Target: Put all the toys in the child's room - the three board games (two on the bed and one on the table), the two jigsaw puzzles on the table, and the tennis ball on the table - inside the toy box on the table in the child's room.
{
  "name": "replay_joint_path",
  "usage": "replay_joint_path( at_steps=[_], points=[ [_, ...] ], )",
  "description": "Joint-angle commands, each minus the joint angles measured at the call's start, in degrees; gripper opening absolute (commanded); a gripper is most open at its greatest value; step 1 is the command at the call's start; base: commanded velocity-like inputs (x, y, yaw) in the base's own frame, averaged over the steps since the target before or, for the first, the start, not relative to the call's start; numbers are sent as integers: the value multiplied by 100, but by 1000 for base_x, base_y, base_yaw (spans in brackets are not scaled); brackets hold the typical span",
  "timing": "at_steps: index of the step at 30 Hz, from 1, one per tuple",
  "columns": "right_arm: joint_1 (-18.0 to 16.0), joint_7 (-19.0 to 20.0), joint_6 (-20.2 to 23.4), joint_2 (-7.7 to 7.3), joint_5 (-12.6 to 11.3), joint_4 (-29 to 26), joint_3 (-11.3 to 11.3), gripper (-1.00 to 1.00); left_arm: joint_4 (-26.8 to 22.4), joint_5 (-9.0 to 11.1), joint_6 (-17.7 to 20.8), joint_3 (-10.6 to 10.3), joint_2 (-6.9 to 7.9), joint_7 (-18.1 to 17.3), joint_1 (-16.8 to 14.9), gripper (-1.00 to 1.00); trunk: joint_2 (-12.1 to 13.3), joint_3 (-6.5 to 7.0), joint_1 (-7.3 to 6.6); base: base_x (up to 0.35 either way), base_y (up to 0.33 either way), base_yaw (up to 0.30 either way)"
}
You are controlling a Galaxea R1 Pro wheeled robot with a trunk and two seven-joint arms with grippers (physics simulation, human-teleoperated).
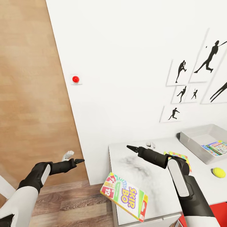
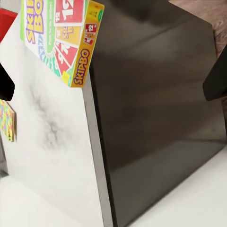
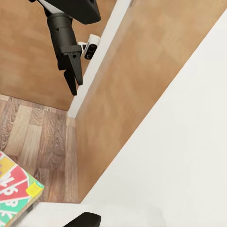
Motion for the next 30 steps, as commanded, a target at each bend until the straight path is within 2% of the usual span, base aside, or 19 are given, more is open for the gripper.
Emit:
replay_joint_path(
  at_steps=[1, 27, 30],
  points=[
    [-5, 54, 26, 1, 35, -1, -9, 100, -1, -10, 49, 23, -2, -23, -6, 100, -13, -13, 4, 0, 0, 0],
    [-7, 73, 26, -4, 35, 17, -38, 100, -1, 3, 157, 41, -5, -49, -6, 100, -13, -13, 4, 0, 0, 0],
    [-5, 73, 30, -5, 33, 17, -43, 100, -1, 2, 170, 47, -7, -135, -6, 100, -133, -66, 70, 0, 0, 0]
  ],
)
